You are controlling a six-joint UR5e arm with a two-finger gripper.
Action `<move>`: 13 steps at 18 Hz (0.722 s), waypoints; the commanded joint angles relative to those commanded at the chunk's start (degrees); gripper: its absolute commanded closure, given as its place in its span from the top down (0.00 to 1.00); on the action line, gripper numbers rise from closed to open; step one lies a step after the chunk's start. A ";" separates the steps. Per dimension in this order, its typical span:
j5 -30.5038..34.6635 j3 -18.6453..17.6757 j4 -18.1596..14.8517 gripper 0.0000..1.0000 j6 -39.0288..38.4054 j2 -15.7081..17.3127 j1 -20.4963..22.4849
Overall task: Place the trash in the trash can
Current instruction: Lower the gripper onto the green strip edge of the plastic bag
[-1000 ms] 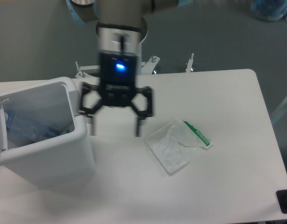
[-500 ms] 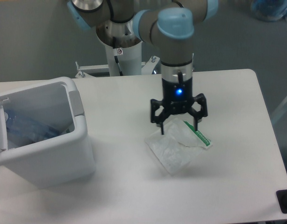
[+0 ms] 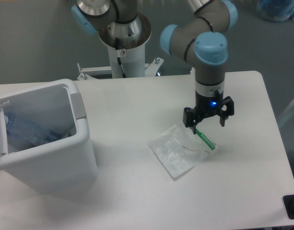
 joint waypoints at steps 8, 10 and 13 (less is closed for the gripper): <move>-5.53 3.16 0.62 1.00 -3.59 -6.86 0.01; -5.62 3.52 0.62 1.00 -4.04 -7.13 -0.08; -5.62 3.34 0.70 1.00 -4.57 -8.09 -0.17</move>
